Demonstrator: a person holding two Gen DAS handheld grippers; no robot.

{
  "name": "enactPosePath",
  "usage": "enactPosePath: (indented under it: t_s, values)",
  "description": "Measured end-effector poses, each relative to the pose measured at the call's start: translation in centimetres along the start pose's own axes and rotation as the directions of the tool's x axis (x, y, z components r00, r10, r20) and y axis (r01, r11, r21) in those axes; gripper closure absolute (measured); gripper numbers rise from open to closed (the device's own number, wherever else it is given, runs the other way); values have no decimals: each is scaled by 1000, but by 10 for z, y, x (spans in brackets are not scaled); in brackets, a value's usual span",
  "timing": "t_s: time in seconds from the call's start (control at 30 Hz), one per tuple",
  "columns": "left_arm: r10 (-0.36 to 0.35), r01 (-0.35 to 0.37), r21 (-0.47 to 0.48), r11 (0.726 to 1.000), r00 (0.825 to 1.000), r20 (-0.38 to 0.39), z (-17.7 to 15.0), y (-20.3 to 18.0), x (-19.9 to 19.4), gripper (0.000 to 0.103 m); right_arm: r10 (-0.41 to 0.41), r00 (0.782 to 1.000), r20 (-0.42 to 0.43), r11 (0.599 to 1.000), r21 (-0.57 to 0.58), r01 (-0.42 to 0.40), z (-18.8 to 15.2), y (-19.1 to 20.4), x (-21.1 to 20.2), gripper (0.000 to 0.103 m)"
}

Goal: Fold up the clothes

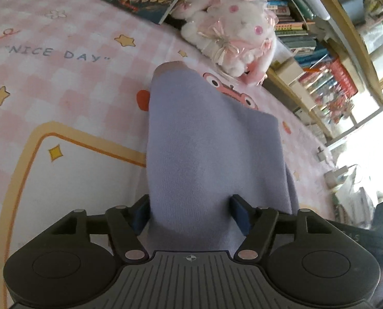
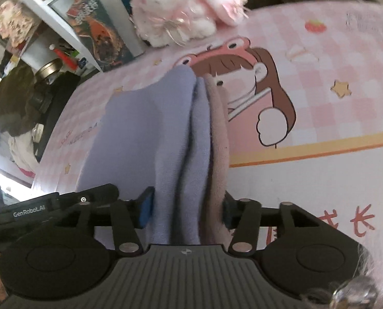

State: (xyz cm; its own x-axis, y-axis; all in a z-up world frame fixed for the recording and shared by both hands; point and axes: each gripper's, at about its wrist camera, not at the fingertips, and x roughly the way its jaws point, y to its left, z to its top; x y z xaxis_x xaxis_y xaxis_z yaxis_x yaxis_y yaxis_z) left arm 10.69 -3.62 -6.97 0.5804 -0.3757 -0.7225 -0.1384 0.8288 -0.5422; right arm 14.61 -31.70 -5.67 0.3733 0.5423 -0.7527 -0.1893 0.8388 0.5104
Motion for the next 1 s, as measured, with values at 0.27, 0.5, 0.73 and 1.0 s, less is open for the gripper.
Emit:
enactPosePath:
  t_s: [0.27, 0.5, 0.73, 1.0]
  values:
    - [29, -29, -7, 1000, 999, 39, -2, -16, -2, 55, 84, 996, -18, 996, 18, -83, 5, 0, 12, 69]
    - [-5, 3, 16, 1000, 996, 91, -7, -45, -28, 56, 92, 994, 66, 993, -75, -87, 4, 10, -28, 75]
    - [0, -9, 86, 996, 994, 107, -23, -78, -44, 55, 93, 987, 130, 994, -72, -84, -11, 4, -72, 75]
    - [3, -16, 130, 991, 995, 103, -37, -100, -48, 54, 78, 983, 166, 996, -49, -70, -33, -6, -97, 75]
